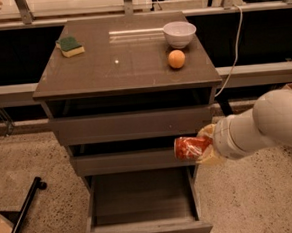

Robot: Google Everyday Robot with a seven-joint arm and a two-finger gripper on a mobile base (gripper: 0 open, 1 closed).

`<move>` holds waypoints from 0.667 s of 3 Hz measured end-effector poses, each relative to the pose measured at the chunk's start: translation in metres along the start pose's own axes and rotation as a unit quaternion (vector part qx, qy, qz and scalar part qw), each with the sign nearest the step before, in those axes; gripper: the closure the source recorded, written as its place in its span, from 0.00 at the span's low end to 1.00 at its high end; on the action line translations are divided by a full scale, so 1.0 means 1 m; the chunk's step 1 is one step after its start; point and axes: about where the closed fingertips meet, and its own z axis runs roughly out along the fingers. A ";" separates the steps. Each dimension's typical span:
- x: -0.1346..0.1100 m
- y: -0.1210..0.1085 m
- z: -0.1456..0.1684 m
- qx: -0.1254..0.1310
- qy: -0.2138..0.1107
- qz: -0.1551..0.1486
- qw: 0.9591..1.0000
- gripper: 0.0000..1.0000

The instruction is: Pick coke can from bottom drawer and place on counter

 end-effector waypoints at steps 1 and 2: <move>-0.037 -0.024 -0.025 0.029 0.000 -0.055 0.998 1.00; -0.089 -0.052 -0.055 0.054 -0.009 -0.125 0.991 1.00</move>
Offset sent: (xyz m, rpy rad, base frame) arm 0.0609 0.0814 0.1732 -0.1397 -0.3207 0.2937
